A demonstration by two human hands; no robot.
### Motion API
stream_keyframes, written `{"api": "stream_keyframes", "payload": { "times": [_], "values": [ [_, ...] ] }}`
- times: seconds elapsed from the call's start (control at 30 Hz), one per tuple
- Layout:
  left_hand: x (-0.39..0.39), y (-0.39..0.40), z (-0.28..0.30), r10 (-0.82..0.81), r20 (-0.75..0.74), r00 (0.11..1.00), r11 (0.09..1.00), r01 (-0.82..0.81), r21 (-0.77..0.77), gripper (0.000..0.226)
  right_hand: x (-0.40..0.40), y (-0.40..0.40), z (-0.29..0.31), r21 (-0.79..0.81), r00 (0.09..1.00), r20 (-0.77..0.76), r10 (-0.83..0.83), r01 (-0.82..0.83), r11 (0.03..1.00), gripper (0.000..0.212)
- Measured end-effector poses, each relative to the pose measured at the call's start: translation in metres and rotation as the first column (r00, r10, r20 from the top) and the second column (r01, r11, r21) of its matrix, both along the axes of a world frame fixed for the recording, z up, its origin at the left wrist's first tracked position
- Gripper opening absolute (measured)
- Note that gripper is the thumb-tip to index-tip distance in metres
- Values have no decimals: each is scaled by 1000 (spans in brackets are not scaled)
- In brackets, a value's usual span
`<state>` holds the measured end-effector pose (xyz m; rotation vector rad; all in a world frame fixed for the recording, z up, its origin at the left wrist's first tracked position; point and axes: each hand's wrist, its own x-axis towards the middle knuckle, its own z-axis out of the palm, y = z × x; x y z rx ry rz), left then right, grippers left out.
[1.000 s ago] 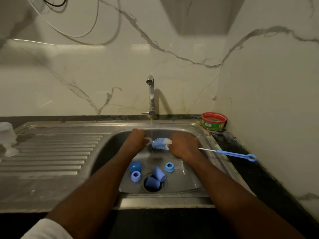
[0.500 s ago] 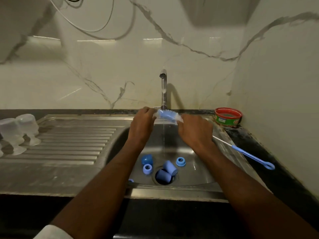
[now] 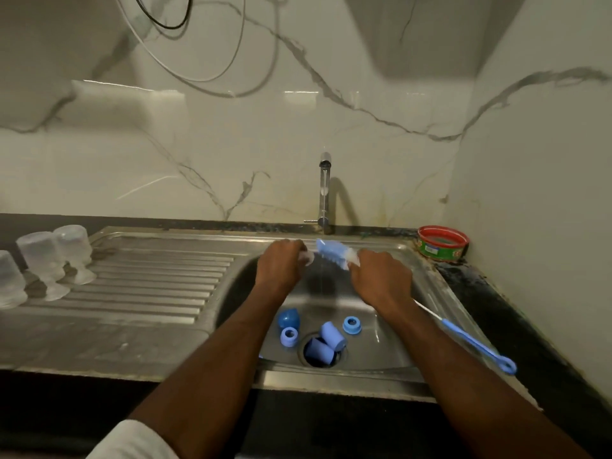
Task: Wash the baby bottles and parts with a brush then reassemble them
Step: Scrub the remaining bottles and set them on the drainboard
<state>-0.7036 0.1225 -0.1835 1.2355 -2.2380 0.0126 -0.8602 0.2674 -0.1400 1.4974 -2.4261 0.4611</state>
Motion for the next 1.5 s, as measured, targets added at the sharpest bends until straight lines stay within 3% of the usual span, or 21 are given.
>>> {"api": "stream_keyframes", "payload": {
  "times": [0.13,0.27,0.37,0.47,0.7,0.83,1.03,1.3,1.5],
  "values": [
    [0,9,-5,5,180,984,990,-30,135,24,13,3,-2,84,1000,3,-8,8,996,21],
    [7,19,6,13,46,999,993,-18,116,27,21,17,4,28,999,45,-24,23,999,17],
    [26,30,23,32,52,998,999,-33,14,28,33,29,14,-3,998,61,19,-19,1000,28],
    [67,37,40,72,42,996,997,-72,-16,28,56,34,28,-29,994,84,63,-61,998,36],
    [192,30,81,149,110,983,987,-141,-72,25,146,15,69,-65,957,111,267,-261,963,24],
    [267,11,93,267,175,948,964,-264,-38,26,214,-8,80,-65,881,263,392,-390,919,36],
    [342,-30,101,433,202,879,899,-438,-22,34,297,-57,80,-45,847,287,448,-455,889,54],
    [348,-88,99,510,342,789,850,-524,-57,37,342,-142,73,11,901,234,365,-378,926,34],
    [340,-120,82,531,426,732,836,-536,-120,37,337,-172,63,-17,906,197,376,-380,925,36]
  ]
}}
